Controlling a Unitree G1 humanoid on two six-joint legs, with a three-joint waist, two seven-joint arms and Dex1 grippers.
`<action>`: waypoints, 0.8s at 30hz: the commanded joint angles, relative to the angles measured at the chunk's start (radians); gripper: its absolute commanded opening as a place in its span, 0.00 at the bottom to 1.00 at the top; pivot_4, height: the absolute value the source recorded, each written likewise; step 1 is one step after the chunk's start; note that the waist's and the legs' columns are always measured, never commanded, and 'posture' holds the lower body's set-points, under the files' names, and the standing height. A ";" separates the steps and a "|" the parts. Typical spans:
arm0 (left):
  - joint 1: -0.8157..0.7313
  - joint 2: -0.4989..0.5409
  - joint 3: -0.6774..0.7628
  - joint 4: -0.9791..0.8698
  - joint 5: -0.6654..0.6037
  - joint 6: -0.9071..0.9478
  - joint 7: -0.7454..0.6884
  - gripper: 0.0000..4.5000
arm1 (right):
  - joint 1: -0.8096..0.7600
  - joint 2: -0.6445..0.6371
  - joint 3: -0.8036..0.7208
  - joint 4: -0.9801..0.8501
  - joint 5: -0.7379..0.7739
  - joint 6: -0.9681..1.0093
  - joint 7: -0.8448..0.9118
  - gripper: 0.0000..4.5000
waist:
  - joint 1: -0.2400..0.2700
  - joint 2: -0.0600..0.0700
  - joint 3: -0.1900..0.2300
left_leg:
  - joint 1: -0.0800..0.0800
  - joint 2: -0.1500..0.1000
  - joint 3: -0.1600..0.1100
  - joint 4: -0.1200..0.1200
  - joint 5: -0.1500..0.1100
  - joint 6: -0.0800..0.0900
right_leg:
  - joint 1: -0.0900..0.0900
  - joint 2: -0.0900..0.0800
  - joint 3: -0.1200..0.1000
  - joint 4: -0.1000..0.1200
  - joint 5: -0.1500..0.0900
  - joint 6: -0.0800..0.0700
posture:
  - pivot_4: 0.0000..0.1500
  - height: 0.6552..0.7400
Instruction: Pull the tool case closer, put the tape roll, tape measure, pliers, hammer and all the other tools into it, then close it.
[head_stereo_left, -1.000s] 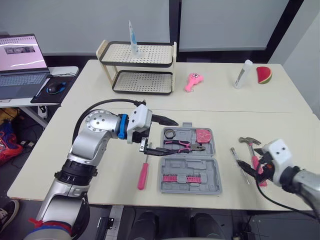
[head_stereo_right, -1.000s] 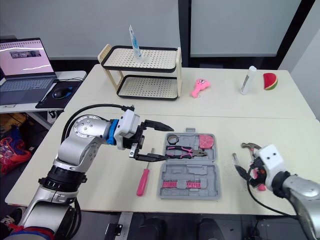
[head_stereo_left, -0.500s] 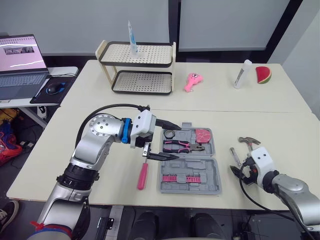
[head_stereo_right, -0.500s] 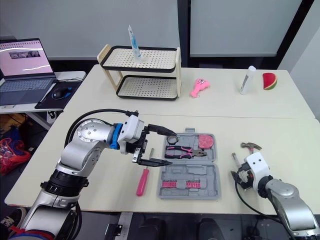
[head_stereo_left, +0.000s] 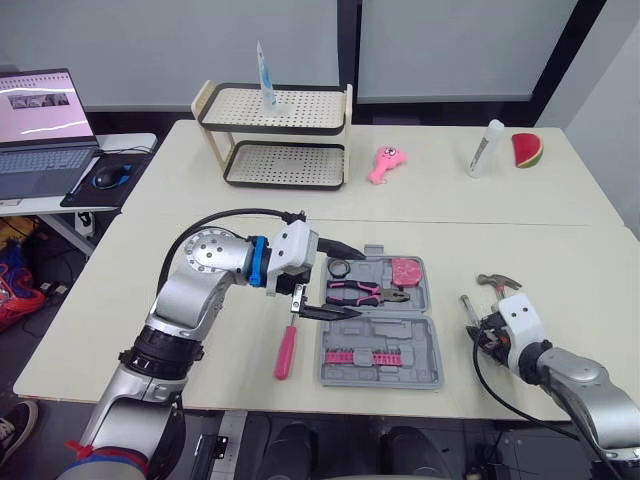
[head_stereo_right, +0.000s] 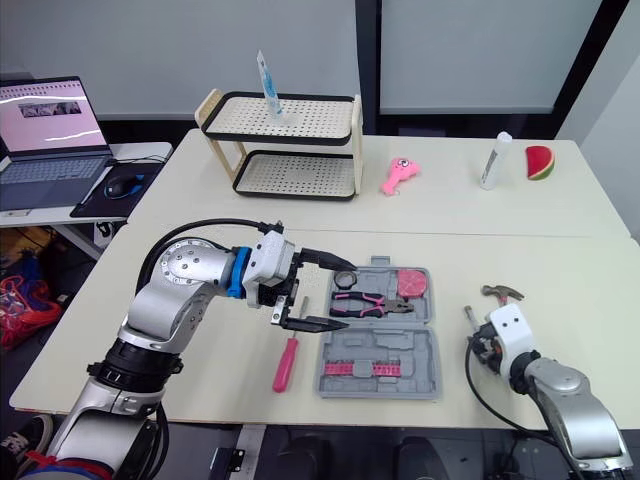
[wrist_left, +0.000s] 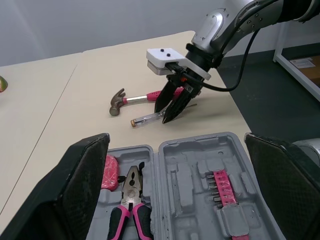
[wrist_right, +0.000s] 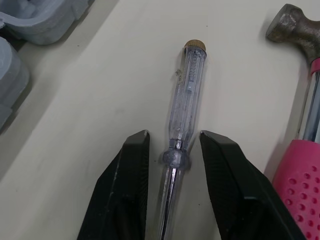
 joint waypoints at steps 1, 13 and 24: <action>-0.011 -0.002 0.000 -0.029 -0.008 -0.007 0.006 1.00 | 0.014 -0.013 -0.016 -0.011 -0.013 0.005 -0.004 0.22 | 0.000 0.000 0.000 | 0.000 0.000 0.000 0.000 0.000 0.000 | 0.000 0.000 0.000 0.000 0.000 0.000 | 1.00 1.00; 0.017 0.032 0.035 -0.039 -0.020 -0.019 0.000 1.00 | -0.032 -0.118 0.010 -0.094 -0.007 0.014 0.095 0.08 | -0.001 0.000 0.000 | 0.000 0.000 0.000 0.000 0.000 0.000 | 0.000 0.000 0.000 0.000 0.000 0.000 | 1.00 1.00; 0.166 0.202 0.111 -0.038 -0.039 -0.093 -0.103 1.00 | -0.398 -0.396 0.404 -0.328 -0.061 0.102 0.458 0.08 | -0.010 0.001 0.001 | 0.000 0.000 -0.003 0.000 0.000 0.000 | 0.000 0.001 -0.001 -0.001 0.000 0.000 | 1.00 1.00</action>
